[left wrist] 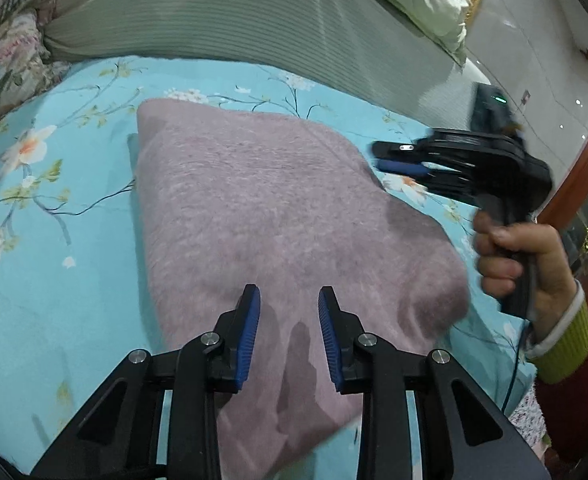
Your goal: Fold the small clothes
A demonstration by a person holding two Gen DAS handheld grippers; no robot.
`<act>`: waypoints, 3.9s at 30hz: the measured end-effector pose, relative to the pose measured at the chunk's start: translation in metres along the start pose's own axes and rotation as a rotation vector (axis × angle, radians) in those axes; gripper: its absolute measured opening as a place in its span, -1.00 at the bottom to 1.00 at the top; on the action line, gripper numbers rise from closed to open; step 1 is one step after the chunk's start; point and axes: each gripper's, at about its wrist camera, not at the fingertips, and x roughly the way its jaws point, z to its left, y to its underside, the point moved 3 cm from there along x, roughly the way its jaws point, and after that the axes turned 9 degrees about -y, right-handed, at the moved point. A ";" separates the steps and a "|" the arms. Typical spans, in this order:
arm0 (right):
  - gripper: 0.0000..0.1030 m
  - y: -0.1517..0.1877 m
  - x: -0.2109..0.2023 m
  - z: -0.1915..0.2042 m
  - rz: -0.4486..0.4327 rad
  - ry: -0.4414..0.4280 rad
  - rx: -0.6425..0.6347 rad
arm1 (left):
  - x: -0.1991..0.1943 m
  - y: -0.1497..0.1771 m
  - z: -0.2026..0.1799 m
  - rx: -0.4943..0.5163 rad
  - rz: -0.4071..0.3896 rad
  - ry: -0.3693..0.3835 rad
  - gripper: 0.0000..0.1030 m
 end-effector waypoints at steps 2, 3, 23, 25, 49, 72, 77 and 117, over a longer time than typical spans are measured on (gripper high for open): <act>-0.29 0.027 -0.016 0.011 0.018 -0.032 -0.027 | -0.010 0.010 0.003 -0.001 -0.004 -0.003 -0.41; -0.29 0.038 -0.019 0.016 0.031 -0.051 -0.037 | -0.016 0.018 0.005 -0.006 -0.002 0.001 -0.41; -0.53 0.115 -0.010 -0.005 0.190 0.164 -0.076 | -0.004 0.058 0.000 0.019 0.053 -0.024 -0.42; -0.38 0.113 -0.019 -0.002 0.173 0.179 -0.051 | -0.006 0.058 0.000 0.031 0.054 -0.026 -0.41; -0.89 -0.031 0.029 -0.005 -0.044 0.051 -0.018 | 0.009 -0.039 0.021 -0.023 -0.016 -0.050 -0.39; -1.00 -0.028 0.103 -0.019 0.082 0.180 -0.001 | 0.122 -0.118 0.062 -0.057 0.127 -0.212 -0.30; -1.00 -0.032 0.097 -0.019 0.079 0.171 0.010 | 0.123 -0.116 0.058 -0.005 0.102 -0.257 -0.28; -0.94 0.135 -0.016 0.046 0.118 0.294 -0.137 | -0.004 0.063 -0.001 -0.032 0.050 -0.175 -0.60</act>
